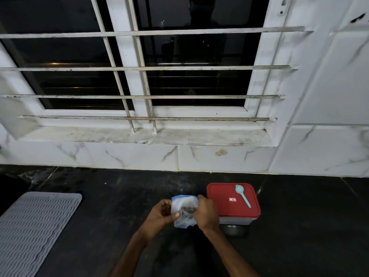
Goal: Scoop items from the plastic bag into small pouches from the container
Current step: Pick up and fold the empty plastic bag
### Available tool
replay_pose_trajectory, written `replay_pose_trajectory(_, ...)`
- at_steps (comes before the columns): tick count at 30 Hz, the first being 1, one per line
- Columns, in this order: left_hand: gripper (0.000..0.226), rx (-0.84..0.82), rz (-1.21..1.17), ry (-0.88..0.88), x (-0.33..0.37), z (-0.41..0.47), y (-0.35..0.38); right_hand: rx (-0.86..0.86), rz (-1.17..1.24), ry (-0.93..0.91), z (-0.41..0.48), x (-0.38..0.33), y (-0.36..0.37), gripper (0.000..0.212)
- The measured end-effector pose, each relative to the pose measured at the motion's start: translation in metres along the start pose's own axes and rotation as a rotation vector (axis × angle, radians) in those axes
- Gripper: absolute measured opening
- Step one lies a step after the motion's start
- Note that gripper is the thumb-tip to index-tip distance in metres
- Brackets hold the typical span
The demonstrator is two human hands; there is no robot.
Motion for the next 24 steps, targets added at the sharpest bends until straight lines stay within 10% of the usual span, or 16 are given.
replay_pose_trajectory(9, 0.009, 0.874, 0.389, -0.215, 0.009, -0.032, -0.067, -0.295, 0.330, -0.369, -0.054, -0.068, -0.012, 0.022)
replay_pose_trajectory(13, 0.009, 0.864, 0.397, -0.155, 0.025, -0.033, -0.047, -0.314, 0.343, -0.313, -0.061, -0.070, -0.001, 0.024)
replay_pose_trajectory(19, 0.042, 0.775, 0.442, 0.088, 0.048, -0.039, -0.020, 0.134, 0.374, -0.193, -0.031, -0.037, -0.038, 0.024)
replay_pose_trajectory(24, 0.025, 0.909, 0.554, 0.070, 0.062, -0.042, -0.022, 0.013, 0.258, -0.423, -0.066, -0.054, -0.026, 0.011)
Point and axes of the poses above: each hand's wrist, its own z-axis towards the middle knuckle, its own y-axis out of the palm, x = y × z, the point moved 8 cm from there along z, towards the middle knuckle, and after that the axes turned 11 degrees about y, right-handed, at the moved point
